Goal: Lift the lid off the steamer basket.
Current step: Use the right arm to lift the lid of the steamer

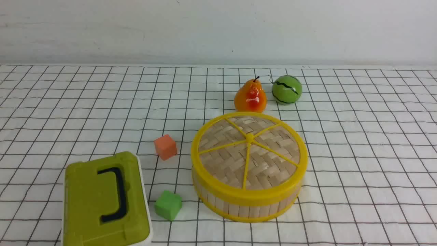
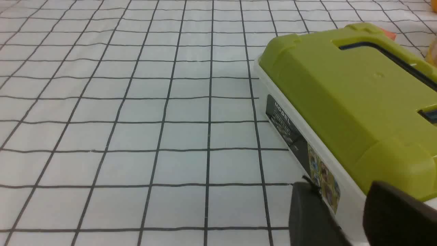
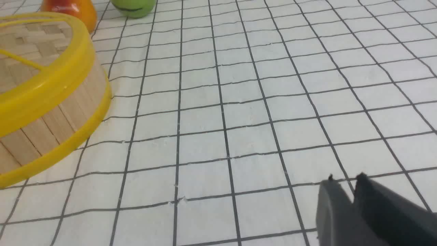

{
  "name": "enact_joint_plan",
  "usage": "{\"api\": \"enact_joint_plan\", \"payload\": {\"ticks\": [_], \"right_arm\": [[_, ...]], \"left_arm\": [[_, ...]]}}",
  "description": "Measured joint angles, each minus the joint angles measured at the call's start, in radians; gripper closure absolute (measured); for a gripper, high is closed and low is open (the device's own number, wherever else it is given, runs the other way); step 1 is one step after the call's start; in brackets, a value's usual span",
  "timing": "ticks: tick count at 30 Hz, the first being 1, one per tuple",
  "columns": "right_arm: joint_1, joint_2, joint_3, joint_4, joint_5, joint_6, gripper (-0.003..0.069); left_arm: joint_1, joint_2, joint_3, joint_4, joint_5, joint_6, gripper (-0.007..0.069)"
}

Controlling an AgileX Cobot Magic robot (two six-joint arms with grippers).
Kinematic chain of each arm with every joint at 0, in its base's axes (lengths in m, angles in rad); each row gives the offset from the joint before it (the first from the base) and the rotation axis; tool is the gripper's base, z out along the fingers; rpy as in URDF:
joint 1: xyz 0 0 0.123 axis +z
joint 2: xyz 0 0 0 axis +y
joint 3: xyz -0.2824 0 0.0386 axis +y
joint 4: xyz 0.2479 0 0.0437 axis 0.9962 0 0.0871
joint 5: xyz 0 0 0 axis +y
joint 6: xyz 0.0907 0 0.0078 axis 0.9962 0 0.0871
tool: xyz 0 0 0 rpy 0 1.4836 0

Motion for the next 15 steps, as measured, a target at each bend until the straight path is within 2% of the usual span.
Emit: {"api": "enact_joint_plan", "payload": {"ticks": [15], "right_arm": [[0.0, 0.0, 0.0, 0.0, 0.0, 0.0, 0.0555]], "left_arm": [[0.0, 0.0, 0.0, 0.0, 0.0, 0.0, 0.0386]]}}
